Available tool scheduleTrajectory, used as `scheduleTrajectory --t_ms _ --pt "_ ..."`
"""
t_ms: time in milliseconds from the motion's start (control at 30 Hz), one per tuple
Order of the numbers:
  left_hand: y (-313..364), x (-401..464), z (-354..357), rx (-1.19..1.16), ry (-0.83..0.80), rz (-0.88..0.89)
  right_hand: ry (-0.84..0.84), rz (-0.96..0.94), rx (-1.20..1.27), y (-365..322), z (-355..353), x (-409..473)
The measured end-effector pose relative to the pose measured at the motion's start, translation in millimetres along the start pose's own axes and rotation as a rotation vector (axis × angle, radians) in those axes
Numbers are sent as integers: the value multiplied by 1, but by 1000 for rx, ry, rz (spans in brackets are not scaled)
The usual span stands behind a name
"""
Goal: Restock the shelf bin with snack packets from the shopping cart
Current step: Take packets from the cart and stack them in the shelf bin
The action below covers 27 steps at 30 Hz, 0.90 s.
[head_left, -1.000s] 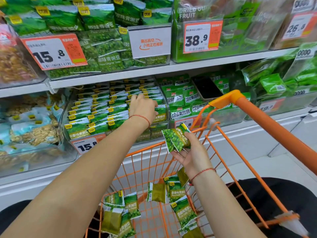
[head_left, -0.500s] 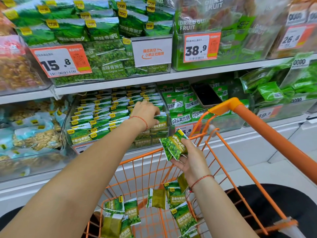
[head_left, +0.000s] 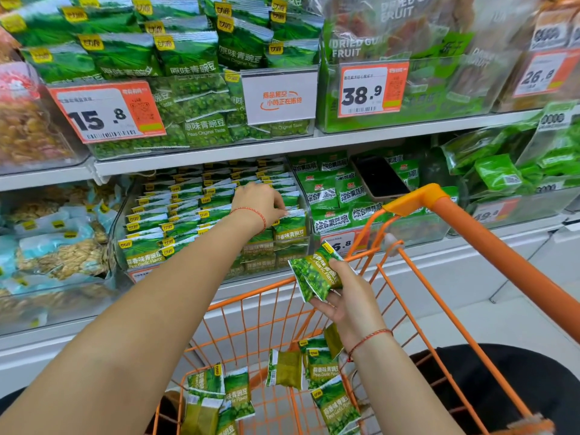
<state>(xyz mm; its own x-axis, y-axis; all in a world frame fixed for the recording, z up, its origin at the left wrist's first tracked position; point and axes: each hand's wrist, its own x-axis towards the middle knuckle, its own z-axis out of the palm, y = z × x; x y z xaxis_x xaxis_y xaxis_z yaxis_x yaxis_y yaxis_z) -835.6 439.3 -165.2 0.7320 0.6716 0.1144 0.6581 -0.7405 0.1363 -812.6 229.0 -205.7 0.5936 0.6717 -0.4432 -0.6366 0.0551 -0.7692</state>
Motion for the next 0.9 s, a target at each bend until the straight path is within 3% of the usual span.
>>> scheduleTrajectory --t_ms 200,367,433,533,600,667,733,800,900 --pt "1 16 0 183 -39 -72 5 -10 -4 -1 -1 6" --pt "-1 11 0 127 23 -42 12 -7 -13 0 -2 9" --pt "-5 5 -5 28 123 -65 6 -17 -16 1 -2 8" --pt "-6 -15 -18 -331 279 -44 2 -49 -53 2 -1 8" --pt "1 -41 -24 -604 185 -3 16 -77 -80 1 0 7" --pt "8 -74 -21 -819 -121 0 13 -117 -91 1 3 5" --pt "11 -104 -11 -832 -386 31 -1 -164 -97 1 6 1" --pt "10 -121 5 -792 -425 96 -20 -198 -132 2 8 -4" --pt "16 -137 8 -685 -297 126 -65 -197 -148 2 10 -10"
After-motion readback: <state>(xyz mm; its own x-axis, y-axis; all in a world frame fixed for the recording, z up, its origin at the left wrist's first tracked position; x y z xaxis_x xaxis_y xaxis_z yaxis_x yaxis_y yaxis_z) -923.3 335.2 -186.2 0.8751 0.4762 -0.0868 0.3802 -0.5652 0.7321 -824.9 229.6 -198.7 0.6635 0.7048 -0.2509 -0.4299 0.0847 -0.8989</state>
